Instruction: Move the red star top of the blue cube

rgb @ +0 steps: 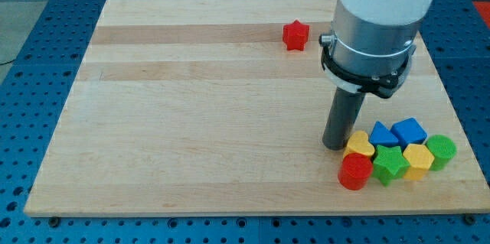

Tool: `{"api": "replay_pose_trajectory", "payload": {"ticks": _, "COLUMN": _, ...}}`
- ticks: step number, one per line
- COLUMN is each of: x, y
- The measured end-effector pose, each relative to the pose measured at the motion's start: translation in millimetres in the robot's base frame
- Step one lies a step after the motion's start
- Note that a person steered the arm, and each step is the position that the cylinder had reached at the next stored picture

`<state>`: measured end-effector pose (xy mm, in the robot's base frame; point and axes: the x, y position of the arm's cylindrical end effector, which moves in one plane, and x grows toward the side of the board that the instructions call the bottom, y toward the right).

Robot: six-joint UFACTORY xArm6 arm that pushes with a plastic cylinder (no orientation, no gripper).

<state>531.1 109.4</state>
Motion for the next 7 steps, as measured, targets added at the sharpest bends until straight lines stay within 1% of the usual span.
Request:
{"api": "replay_pose_trajectory", "payload": {"ticks": 1, "x": -2.8, "y": -6.0}}
{"api": "replay_pose_trajectory", "payload": {"ticks": 2, "x": -45.4, "y": -68.2}}
{"api": "replay_pose_trajectory", "payload": {"ticks": 3, "x": -136.7, "y": -143.8}}
{"api": "replay_pose_trajectory", "payload": {"ticks": 4, "x": -215.6, "y": -138.2}}
{"api": "replay_pose_trajectory", "payload": {"ticks": 5, "x": -244.0, "y": -113.2}}
{"api": "replay_pose_trajectory", "payload": {"ticks": 6, "x": -247.0, "y": -78.3}}
{"api": "replay_pose_trajectory", "payload": {"ticks": 7, "x": -234.8, "y": -48.4}}
